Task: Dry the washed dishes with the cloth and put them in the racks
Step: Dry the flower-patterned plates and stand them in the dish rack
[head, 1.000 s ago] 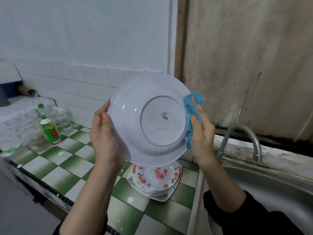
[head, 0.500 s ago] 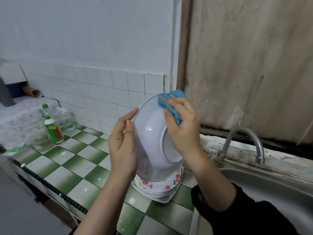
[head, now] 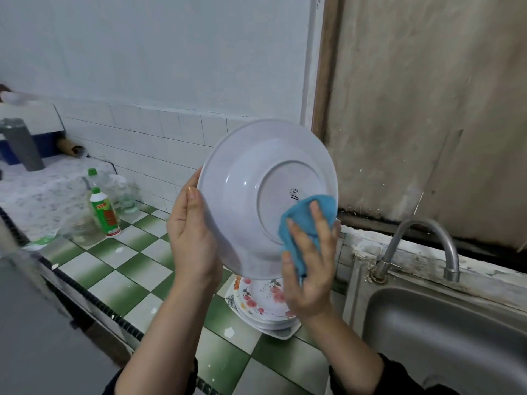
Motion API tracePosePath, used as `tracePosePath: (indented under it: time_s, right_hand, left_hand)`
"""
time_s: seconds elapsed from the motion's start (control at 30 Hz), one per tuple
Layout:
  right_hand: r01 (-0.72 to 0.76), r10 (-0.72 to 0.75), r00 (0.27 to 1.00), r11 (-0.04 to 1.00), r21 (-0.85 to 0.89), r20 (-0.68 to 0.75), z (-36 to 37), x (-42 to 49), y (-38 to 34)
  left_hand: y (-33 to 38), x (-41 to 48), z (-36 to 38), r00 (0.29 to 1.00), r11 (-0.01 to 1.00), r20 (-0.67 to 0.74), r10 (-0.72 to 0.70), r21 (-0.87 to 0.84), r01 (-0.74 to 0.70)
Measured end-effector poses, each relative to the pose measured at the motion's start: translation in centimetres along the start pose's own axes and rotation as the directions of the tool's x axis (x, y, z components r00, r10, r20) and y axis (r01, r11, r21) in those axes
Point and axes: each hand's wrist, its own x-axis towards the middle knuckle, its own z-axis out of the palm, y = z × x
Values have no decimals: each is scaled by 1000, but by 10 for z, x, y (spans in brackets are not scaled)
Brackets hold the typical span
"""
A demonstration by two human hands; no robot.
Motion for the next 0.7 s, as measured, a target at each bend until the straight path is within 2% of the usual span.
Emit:
tracePosePath:
  time_s: [0.07, 0.1, 0.2, 0.27, 0.33, 0.4, 0.47, 0.53, 0.6, 0.63, 0.7]
  right_hand:
    - [-200, 220, 971, 963, 180, -96, -2, 17, -3]
    - [-313, 351, 930, 912, 265, -109, -4, 27, -2]
    - [-579, 656, 754, 684, 445, -27, -17, 63, 3]
    - [-672, 779, 626, 513, 535, 38, -26, 84, 8]
    - [-687, 852, 521, 380, 620, 55, -32, 98, 13]
    - [-655, 871, 482, 291, 697, 89, -36, 104, 17]
    - [-627, 832, 533, 266, 732, 154, -40, 103, 23]
    - [-638, 740, 622, 288, 715, 257, -47, 101, 32]
    - [-698, 624, 659, 298, 651, 421, -52, 100, 40]
    - [-736, 583, 639, 272, 620, 502, -54, 101, 43]
    - [-818, 503, 567, 247, 520, 652, -62, 104, 49]
  left_hand:
    - [0, 3, -7, 999, 1000, 38, -7, -17, 8]
    - [0, 5, -11, 998, 1000, 69, -12, -18, 13]
    - [3, 10, -21, 987, 998, 157, -27, 57, 18]
    - [5, 13, -22, 989, 980, 139, -58, 197, 30]
    - [8, 12, -16, 983, 938, 70, -170, 318, 140]
    - [5, 15, -14, 932, 870, 14, -363, 363, 333]
    - [2, 17, -20, 827, 742, -49, -560, 415, 527]
    - [5, 20, -29, 650, 596, -37, -759, 362, 717]
    - [11, 22, -39, 487, 501, 117, -865, 229, 835]
    - [12, 24, -43, 451, 476, 172, -876, 156, 865]
    - [12, 27, -47, 456, 474, 207, -866, 48, 879]
